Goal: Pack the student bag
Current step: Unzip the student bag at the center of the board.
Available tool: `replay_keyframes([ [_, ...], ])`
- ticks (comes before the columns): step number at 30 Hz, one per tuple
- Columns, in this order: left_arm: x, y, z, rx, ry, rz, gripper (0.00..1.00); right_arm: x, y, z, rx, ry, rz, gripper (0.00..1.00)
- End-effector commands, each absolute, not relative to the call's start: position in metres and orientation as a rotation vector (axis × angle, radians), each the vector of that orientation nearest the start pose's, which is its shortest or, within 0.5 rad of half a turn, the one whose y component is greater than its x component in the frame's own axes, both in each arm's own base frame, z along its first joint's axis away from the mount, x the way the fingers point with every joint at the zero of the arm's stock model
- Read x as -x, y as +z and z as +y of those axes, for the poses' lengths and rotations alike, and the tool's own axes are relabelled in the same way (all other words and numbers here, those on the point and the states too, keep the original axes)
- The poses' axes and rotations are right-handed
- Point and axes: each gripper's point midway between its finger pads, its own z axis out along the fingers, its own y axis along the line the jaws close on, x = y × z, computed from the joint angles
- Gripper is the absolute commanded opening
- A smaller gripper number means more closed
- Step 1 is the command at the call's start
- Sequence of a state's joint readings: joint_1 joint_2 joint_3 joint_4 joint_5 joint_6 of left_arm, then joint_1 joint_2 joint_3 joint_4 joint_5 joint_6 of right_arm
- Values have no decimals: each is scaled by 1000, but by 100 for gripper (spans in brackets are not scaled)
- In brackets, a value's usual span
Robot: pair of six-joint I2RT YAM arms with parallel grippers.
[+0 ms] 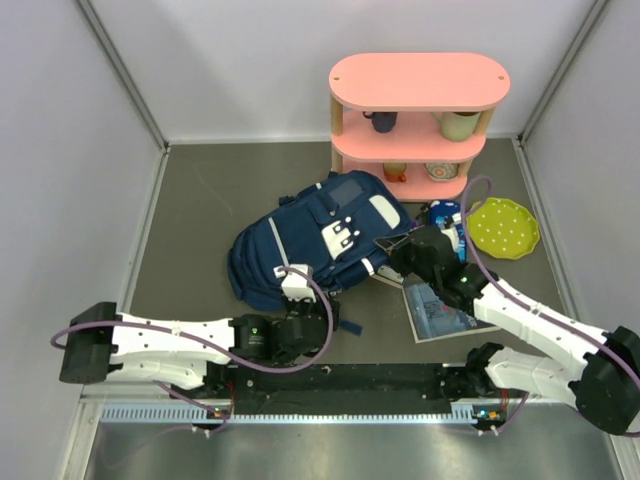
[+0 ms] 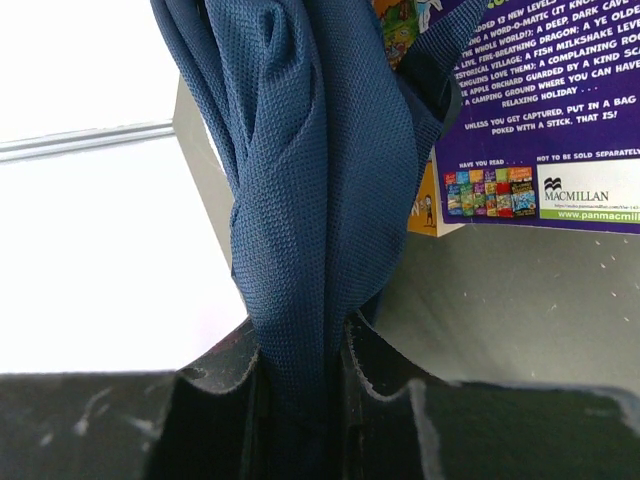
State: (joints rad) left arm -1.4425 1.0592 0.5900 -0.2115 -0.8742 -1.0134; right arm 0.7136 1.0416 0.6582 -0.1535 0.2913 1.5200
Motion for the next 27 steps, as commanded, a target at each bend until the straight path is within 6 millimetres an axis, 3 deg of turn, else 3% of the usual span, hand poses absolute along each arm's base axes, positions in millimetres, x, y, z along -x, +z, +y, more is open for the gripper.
replay_keyframes([
  [1, -164, 154, -282, 121, -590, 1921, 62, -298, 261, 215, -1118, 1183, 1684, 0],
  [7, -170, 148, -285, 145, -557, 1917, 61, -295, 264, 215, -1110, 1198, 1682, 0],
  [11, -179, 147, -284, 175, -556, 1906, 47, -294, 265, 216, -1107, 1207, 1680, 0],
  [14, -185, 144, -283, 174, -550, 1915, 42, -293, 263, 216, -1109, 1210, 1683, 0],
  [20, -193, 157, -291, 188, -600, 1880, 40, -292, 258, 216, -1106, 1207, 1695, 0],
  [27, -191, 152, -290, 183, -600, 1896, 13, -292, 256, 214, -1110, 1198, 1687, 0],
])
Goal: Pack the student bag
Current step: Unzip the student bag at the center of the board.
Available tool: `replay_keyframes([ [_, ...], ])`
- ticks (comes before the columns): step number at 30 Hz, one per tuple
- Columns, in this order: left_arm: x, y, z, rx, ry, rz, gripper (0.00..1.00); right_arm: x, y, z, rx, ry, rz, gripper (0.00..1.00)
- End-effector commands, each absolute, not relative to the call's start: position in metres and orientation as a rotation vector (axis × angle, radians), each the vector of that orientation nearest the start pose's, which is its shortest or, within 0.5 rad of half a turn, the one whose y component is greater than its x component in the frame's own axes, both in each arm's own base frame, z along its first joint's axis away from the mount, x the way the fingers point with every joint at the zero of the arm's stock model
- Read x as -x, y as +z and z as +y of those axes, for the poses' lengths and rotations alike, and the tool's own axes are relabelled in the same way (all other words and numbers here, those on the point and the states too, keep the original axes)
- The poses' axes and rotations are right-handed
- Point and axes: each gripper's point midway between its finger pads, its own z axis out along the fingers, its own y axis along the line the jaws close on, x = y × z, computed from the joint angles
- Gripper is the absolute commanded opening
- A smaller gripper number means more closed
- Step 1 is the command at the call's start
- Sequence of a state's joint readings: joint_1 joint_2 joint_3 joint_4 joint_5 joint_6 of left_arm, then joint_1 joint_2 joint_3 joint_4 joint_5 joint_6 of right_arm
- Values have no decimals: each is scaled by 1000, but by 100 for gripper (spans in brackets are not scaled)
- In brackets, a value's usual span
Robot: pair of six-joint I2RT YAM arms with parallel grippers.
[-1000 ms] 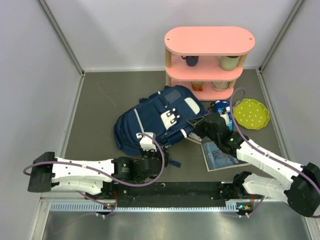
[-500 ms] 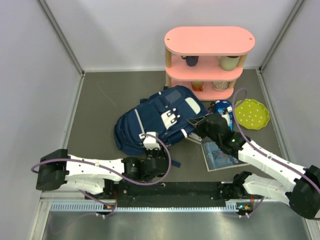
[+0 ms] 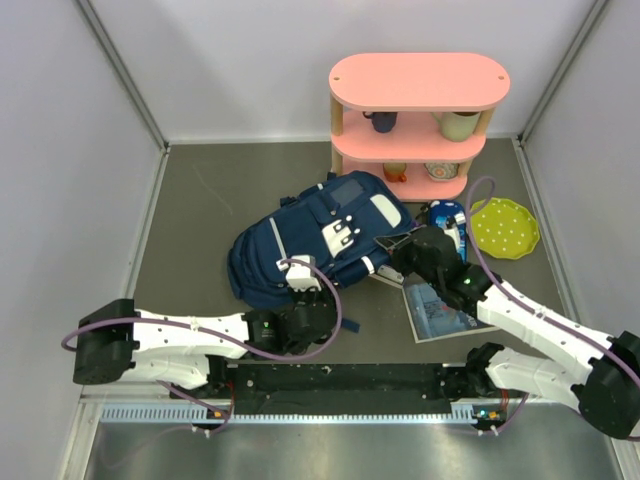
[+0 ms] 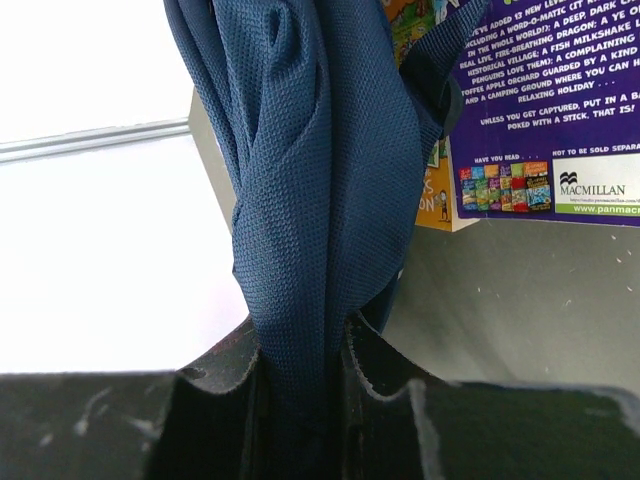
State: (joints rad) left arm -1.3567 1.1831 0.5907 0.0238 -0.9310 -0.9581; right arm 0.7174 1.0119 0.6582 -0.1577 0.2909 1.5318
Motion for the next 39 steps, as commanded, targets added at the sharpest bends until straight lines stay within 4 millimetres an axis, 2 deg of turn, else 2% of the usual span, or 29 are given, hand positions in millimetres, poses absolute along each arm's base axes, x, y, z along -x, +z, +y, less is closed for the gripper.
replay_keyframes([
  [1, -191, 151, -288, 188, -594, 1900, 5, -292, 256, 214, -1109, 1198, 1687, 0],
  [2, -191, 149, -287, 201, -595, 1905, 0, -292, 255, 213, -1108, 1194, 1686, 0],
  [5, -189, 146, -282, 192, -575, 1919, 0, -292, 254, 211, -1096, 1175, 1686, 0],
  [10, -181, 128, -260, 137, -478, 1990, 0, -294, 251, 207, -1036, 1117, 1700, 0],
  [12, -176, 121, -251, 130, -463, 2024, 0, -295, 249, 206, -961, 1069, 1734, 0],
  [13, -172, 116, -240, 105, -434, 2047, 0, -295, 248, 206, -939, 1053, 1745, 0],
  [16, -157, 105, -221, 49, -421, 2127, 0, -298, 235, 206, -834, 999, 1822, 0],
  [18, -146, 99, -216, -8, -440, 2182, 0, -301, 227, 205, -741, 973, 1878, 0],
  [19, -141, 103, -215, -22, -478, 2187, 0, -302, 225, 206, -702, 975, 1902, 0],
  [21, -129, 101, -219, -115, -542, 2219, 0, -299, 213, 213, -586, 973, 1981, 0],
  [24, -118, 118, -234, -219, -685, 2186, 0, -289, 198, 225, -448, 984, 2065, 0],
  [27, -100, 130, -250, -337, -787, 2189, 0, -280, 194, 240, -284, 1026, 2117, 0],
  [29, -86, 132, -259, -427, -807, 2194, 0, -279, 192, 242, -207, 1003, 2144, 0],
  [32, -69, 143, -272, -501, -829, 2183, 0, -282, 196, 243, -139, 958, 2152, 0],
  [34, -61, 142, -277, -541, -816, 2192, 0, -284, 199, 249, -69, 945, 2168, 0],
  [35, -59, 143, -281, -548, -807, 2196, 0, -288, 207, 251, -56, 947, 2160, 0],
  [37, -57, 143, -283, -545, -802, 2196, 0, -292, 195, 258, -24, 918, 2205, 0],
  [38, -58, 143, -285, -540, -792, 2196, 0, -300, 204, 262, -13, 905, 2189, 0],
  [39, -60, 145, -287, -525, -791, 2188, 0, -306, 194, 265, -15, 869, 2220, 0],
])
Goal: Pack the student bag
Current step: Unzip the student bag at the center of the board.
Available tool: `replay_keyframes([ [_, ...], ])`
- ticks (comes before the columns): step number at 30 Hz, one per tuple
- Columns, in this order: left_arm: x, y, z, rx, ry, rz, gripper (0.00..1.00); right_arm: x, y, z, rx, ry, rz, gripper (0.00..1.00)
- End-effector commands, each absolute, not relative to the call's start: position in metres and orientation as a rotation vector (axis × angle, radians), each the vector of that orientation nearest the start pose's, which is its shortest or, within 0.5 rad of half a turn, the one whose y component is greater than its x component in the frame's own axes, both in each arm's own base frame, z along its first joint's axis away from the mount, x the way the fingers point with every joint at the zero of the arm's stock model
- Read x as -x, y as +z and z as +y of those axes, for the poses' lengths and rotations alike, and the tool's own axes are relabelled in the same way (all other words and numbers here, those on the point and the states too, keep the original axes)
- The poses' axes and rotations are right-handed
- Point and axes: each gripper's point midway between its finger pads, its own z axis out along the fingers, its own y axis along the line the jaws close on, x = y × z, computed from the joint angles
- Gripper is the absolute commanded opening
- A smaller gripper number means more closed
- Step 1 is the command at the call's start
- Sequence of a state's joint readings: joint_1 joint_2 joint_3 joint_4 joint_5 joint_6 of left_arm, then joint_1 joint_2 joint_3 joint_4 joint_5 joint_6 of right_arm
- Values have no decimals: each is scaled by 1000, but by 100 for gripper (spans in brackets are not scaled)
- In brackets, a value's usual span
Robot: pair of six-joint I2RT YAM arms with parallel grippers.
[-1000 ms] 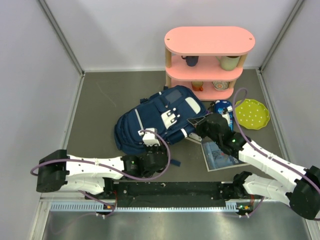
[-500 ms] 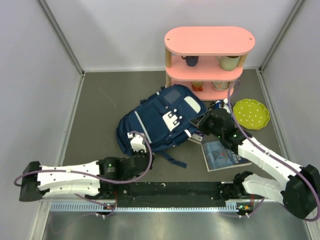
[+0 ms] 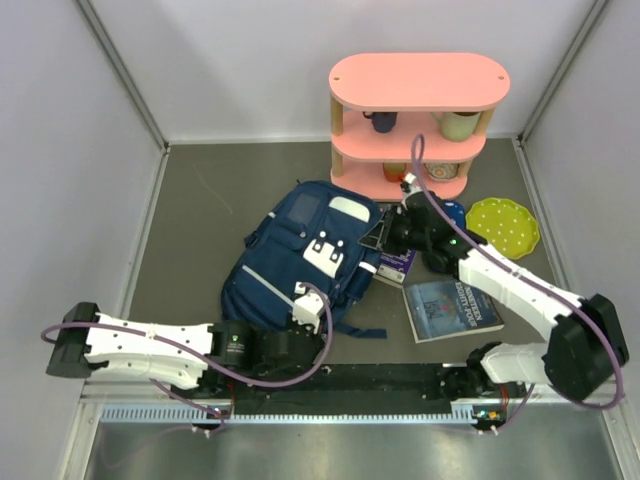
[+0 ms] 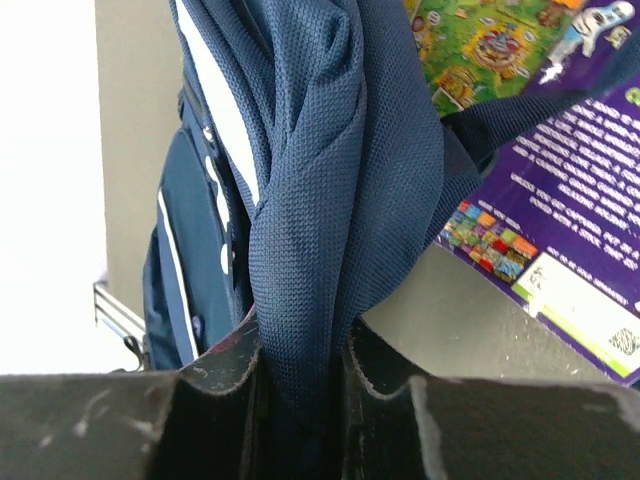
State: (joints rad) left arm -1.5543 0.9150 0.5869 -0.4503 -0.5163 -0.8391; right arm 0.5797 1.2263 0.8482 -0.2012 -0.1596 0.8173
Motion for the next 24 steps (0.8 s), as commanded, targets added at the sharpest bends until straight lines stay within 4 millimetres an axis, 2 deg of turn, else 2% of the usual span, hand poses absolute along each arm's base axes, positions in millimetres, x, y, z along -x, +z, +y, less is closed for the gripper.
replay_keyframes([
  [1, -63, 146, -287, -515, -785, 2179, 0, -311, 191, 267, 0, 845, 2227, 0],
  [2, -68, 150, -288, -492, -768, 2159, 0, -320, 201, 270, -1, 837, 2208, 0],
  [3, -71, 152, -288, -475, -762, 2143, 0, -326, 202, 272, 0, 823, 2210, 0],
  [4, -76, 155, -289, -444, -758, 2128, 0, -334, 190, 276, 21, 787, 2241, 0],
  [5, -85, 156, -286, -390, -720, 2102, 0, -342, 197, 277, 26, 771, 2239, 1],
  [6, -88, 157, -286, -363, -715, 2096, 0, -348, 193, 278, 26, 754, 2256, 6],
  [7, -93, 157, -285, -339, -701, 2088, 0, -353, 180, 278, 27, 741, 2299, 14],
  [8, -96, 157, -285, -322, -688, 2084, 0, -358, 180, 277, 18, 746, 2307, 34],
  [9, -100, 158, -285, -295, -681, 2081, 0, -365, 177, 268, -15, 742, 2316, 43],
  [11, -110, 157, -285, -252, -670, 2086, 0, -364, 177, 253, -51, 733, 2317, 62],
  [13, -120, 155, -283, -192, -663, 2094, 0, -366, 182, 230, -114, 696, 2289, 75],
  [14, -124, 155, -284, -171, -674, 2092, 0, -358, 187, 218, -131, 686, 2269, 81],
  [16, -130, 153, -285, -147, -688, 2098, 0, -348, 193, 207, -154, 693, 2245, 82],
  [18, -134, 156, -289, -143, -701, 2087, 0, -324, 192, 199, -176, 724, 2237, 82],
  [19, -134, 158, -292, -152, -709, 2083, 0, -313, 190, 202, -226, 790, 2246, 83],
  [20, -134, 156, -295, -166, -705, 2084, 0, -295, 169, 200, -258, 820, 2292, 83],
  [22, -133, 162, -304, -206, -719, 2082, 0, -270, 180, 211, -323, 996, 2247, 83],
  [23, -132, 159, -308, -225, -713, 2091, 0, -251, 154, 210, -370, 1014, 2296, 82],
  [24, -131, 159, -311, -242, -710, 2095, 0, -240, 166, 214, -439, 1108, 2241, 82],
])
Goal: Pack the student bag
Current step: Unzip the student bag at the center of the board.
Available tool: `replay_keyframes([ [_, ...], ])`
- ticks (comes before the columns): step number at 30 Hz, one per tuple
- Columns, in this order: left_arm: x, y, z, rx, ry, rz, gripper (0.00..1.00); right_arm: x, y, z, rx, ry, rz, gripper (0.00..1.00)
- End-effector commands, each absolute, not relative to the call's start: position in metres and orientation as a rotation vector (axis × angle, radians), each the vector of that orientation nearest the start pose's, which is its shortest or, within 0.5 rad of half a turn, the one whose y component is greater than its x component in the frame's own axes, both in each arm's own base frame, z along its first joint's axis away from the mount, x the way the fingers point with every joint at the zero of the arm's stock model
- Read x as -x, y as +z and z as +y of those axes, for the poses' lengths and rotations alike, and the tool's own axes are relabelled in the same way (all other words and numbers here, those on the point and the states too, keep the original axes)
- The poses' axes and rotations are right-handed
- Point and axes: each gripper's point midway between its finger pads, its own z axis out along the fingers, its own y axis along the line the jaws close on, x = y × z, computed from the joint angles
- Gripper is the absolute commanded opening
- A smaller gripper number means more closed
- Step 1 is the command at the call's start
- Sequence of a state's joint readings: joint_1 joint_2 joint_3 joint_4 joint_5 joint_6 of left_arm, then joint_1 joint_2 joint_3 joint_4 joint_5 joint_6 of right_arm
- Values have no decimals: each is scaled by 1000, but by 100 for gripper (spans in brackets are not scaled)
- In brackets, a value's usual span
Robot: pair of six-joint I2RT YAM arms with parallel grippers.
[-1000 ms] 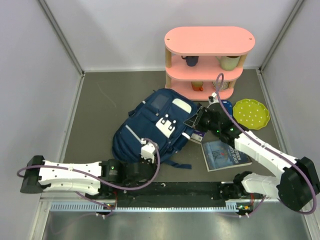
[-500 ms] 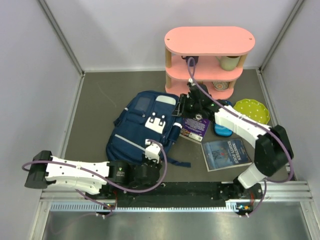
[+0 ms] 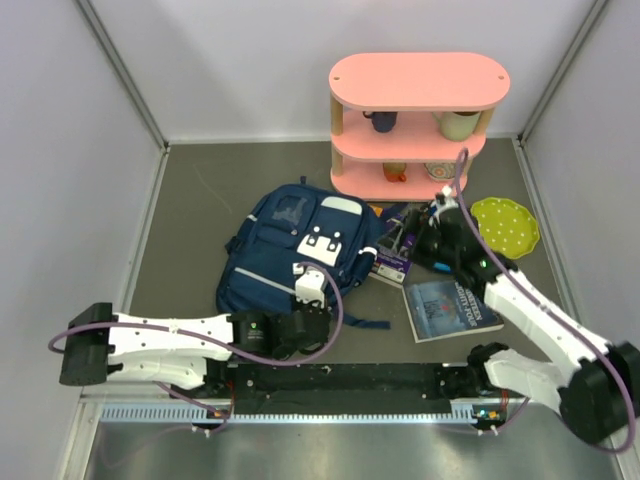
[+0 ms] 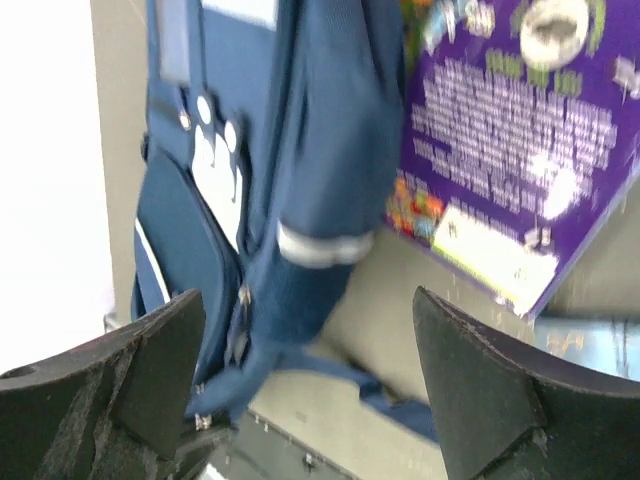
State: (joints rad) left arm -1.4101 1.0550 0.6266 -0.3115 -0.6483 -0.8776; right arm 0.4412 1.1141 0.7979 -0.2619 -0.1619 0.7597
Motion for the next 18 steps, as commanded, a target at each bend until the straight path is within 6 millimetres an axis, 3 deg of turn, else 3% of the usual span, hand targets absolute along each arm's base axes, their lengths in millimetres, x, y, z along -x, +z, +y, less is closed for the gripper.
replay_keyframes([
  [1, -129, 159, -317, -258, -719, 2106, 0, -224, 156, 224, -431, 1173, 2238, 82],
  [3, -128, 160, -323, -274, -731, 2103, 0, -212, 166, 231, -507, 1276, 2171, 81],
  [5, -126, 159, -329, -304, -749, 2103, 0, -197, 162, 242, -495, 1306, 2180, 80],
  [9, -122, 162, -338, -347, -788, 2084, 0, -197, 164, 258, -487, 1365, 2191, 79],
  [10, -122, 164, -340, -354, -798, 2078, 0, -199, 157, 263, -496, 1362, 2218, 78],
  [11, -121, 165, -342, -368, -804, 2075, 0, -202, 167, 270, -471, 1406, 2174, 78],
  [13, -120, 164, -342, -381, -804, 2078, 0, -208, 161, 277, -493, 1400, 2189, 76],
  [16, -119, 162, -340, -387, -804, 2082, 0, -211, 164, 290, -451, 1412, 2226, 69],
  [17, -118, 162, -340, -388, -806, 2081, 0, -212, 153, 293, -448, 1388, 2267, 66],
  [18, -118, 162, -338, -387, -805, 2080, 0, -210, 155, 298, -432, 1405, 2265, 56],
])
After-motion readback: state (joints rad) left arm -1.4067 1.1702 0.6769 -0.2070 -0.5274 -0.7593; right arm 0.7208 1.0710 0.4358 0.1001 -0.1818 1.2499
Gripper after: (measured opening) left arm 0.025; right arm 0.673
